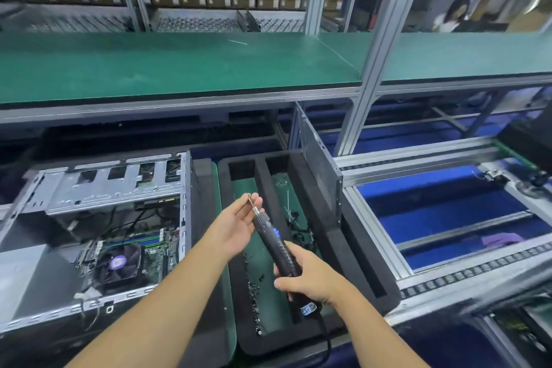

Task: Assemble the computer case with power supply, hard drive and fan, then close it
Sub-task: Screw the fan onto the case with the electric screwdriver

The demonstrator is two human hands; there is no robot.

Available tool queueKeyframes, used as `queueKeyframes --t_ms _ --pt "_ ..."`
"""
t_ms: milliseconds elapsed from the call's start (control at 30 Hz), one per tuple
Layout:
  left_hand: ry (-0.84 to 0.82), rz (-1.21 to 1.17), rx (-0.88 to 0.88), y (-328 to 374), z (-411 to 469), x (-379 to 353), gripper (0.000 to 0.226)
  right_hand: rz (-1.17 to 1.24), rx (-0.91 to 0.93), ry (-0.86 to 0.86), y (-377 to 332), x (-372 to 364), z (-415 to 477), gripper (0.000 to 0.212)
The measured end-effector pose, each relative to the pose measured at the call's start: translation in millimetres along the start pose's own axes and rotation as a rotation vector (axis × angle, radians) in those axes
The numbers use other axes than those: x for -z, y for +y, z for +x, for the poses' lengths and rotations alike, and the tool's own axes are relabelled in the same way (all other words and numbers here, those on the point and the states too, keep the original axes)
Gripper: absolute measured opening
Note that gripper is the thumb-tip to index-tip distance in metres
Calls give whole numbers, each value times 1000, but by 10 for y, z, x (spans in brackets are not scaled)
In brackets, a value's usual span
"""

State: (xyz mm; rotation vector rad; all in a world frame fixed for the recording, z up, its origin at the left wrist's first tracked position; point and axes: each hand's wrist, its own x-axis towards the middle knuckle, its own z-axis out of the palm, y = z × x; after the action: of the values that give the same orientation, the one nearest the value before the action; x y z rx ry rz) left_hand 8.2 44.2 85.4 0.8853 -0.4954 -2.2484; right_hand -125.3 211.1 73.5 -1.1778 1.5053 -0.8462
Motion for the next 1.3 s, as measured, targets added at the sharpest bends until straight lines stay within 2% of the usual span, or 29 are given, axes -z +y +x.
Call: queueKeyframes --t_ms 700,967,1300 --pt "-106 21 -36 73 -219 124 16 158 31 -41 -30 -141 -73 35" --pt "-90 9 -69 83 -261 117 15 149 8 -64 -111 -144 -86 35" --pt "-95 137 -204 120 -265 171 11 118 17 -83 -188 -148 -75 34"
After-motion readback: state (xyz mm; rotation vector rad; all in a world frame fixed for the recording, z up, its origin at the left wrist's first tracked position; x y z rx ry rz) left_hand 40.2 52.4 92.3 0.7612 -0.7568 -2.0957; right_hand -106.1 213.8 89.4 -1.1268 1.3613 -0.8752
